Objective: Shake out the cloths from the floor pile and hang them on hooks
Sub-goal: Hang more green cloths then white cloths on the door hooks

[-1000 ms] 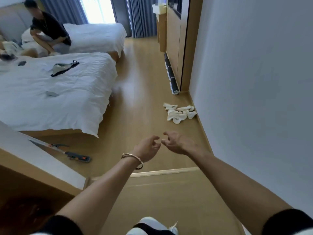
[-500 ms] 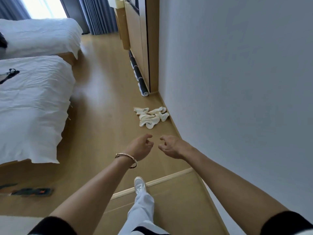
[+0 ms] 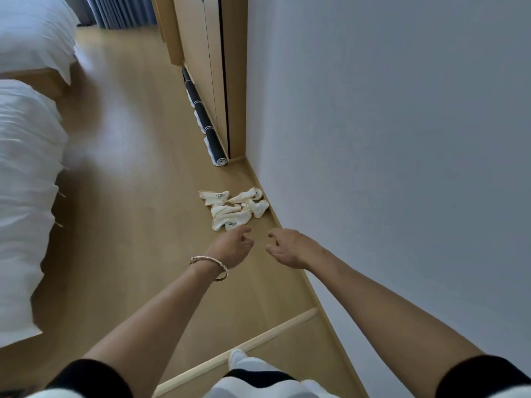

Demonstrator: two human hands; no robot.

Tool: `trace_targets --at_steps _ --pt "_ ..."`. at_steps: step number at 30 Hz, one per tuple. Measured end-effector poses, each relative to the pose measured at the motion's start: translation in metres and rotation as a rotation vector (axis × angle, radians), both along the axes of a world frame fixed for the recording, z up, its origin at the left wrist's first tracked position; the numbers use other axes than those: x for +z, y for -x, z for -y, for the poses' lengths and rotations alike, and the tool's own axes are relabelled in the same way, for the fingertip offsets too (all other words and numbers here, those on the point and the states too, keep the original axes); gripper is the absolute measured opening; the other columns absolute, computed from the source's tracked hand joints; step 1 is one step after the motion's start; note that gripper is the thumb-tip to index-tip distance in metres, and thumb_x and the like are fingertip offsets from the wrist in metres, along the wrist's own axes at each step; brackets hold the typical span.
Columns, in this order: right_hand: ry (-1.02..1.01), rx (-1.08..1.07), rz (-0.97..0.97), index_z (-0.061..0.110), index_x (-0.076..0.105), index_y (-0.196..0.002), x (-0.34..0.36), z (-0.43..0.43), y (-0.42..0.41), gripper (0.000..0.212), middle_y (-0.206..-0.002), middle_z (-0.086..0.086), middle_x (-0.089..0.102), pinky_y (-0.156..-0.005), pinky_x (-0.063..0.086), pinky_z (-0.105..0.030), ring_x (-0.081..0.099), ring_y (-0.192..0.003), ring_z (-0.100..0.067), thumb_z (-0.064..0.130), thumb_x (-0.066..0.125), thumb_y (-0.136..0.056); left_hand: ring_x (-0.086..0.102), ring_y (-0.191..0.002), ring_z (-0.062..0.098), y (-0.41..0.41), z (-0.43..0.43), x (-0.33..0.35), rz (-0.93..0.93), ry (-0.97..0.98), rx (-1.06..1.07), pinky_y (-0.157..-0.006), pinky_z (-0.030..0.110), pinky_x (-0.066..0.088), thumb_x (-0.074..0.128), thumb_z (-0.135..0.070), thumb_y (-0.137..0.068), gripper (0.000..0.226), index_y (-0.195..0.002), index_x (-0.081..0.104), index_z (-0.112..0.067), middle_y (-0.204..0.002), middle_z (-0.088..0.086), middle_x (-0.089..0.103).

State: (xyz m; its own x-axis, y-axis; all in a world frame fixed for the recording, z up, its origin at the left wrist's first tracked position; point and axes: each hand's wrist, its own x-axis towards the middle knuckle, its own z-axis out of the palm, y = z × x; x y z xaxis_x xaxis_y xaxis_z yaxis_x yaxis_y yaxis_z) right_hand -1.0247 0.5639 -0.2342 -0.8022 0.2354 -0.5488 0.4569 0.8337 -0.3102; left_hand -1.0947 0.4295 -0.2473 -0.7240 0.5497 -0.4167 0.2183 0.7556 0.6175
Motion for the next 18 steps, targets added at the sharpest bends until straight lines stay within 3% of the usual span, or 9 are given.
trace_targets --at_steps 4,8,11,13,16,18 --pt "-0.039 0.043 0.053 0.017 0.036 -0.144 -0.005 -0.015 0.048 0.048 -0.147 -0.007 0.042 -0.104 0.04 -0.04 0.045 -0.129 -0.025 0.034 0.038 -0.099 0.053 -0.09 0.013 0.045 -0.004 -0.003 0.008 0.018 0.012 -0.077 0.021 0.035 0.038 -0.024 -0.095 0.041 -0.135 0.046 -0.021 -0.116 0.0 0.061" --pt "-0.071 0.076 0.061 0.014 0.042 -0.139 -0.009 -0.026 0.099 0.045 -0.142 -0.009 0.046 -0.101 0.043 -0.04 0.049 -0.124 -0.026 0.033 0.037 -0.098 0.053 -0.083 0.015 0.083 -0.002 -0.011 0.048 0.001 0.07 -0.074 0.024 0.038 0.04 -0.023 -0.096 0.038 -0.132 0.048 -0.019 -0.095 -0.003 0.059" --pt "-0.081 0.158 0.072 0.014 0.045 -0.136 -0.021 -0.024 0.137 0.045 -0.139 -0.01 0.05 -0.1 0.044 -0.041 0.051 -0.122 -0.027 0.034 0.038 -0.097 0.052 -0.085 0.017 0.111 -0.002 -0.022 0.073 0.017 0.104 -0.077 0.026 0.04 0.041 -0.02 -0.095 0.037 -0.131 0.048 -0.017 -0.1 0.003 0.059" --pt "-0.068 0.227 0.074 0.014 0.045 -0.137 -0.028 -0.023 0.163 0.045 -0.14 -0.01 0.05 -0.101 0.043 -0.041 0.05 -0.123 -0.027 0.034 0.038 -0.097 0.051 -0.092 0.018 0.131 -0.005 -0.027 0.087 0.026 0.105 -0.076 0.02 0.037 0.042 -0.02 -0.096 0.027 -0.122 0.049 -0.025 -0.107 0.004 0.057" --pt "-0.045 0.322 0.063 0.013 0.044 -0.137 -0.036 -0.03 0.205 0.044 -0.138 -0.01 0.051 -0.098 0.044 -0.039 0.051 -0.122 -0.027 0.032 0.038 -0.098 0.043 -0.084 0.016 0.167 -0.022 -0.029 0.091 0.076 0.102 -0.063 0.017 0.032 0.039 -0.017 -0.097 0.013 -0.093 0.043 -0.029 -0.097 0.002 0.05" --pt "-0.027 0.342 0.035 0.012 0.045 -0.135 -0.042 -0.044 0.241 0.042 -0.136 -0.011 0.051 -0.096 0.044 -0.039 0.051 -0.12 -0.028 0.03 0.037 -0.098 0.053 -0.087 0.022 0.196 -0.038 -0.031 0.098 0.06 0.172 -0.07 0.024 0.036 0.04 -0.019 -0.096 0.019 -0.11 0.053 -0.02 -0.101 0.009 0.061"
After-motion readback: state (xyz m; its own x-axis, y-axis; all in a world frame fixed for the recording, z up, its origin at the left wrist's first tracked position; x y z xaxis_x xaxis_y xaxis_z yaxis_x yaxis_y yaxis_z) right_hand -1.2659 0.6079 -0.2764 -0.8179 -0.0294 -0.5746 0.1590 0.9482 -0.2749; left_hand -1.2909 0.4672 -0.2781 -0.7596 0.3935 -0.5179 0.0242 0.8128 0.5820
